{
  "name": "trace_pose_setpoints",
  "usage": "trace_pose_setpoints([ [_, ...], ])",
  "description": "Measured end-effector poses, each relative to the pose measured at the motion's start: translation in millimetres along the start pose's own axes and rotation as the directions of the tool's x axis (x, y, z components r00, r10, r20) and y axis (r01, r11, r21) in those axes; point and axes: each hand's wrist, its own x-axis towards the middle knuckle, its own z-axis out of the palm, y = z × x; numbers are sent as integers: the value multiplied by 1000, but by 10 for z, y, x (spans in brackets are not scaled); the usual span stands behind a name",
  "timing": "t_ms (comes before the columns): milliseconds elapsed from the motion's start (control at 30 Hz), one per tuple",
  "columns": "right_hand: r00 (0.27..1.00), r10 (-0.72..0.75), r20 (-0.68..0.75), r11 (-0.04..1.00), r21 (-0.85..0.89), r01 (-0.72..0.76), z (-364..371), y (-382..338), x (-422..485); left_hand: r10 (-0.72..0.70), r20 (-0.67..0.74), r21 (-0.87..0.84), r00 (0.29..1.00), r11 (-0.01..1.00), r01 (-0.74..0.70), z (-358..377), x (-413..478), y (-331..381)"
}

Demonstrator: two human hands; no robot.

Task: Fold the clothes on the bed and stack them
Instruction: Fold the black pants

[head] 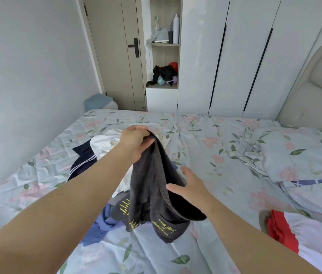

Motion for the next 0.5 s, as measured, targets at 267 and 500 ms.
trace_pose_setpoints([
  [267,987,21,-157,887,-452,-91,35,280,16,20,11,-197,1000,980,-18,-58,-55,260],
  [500,944,-192,-268,934,-344,93,-492,63,43,182,-121,366,976,922,-126,-384,153,162],
])
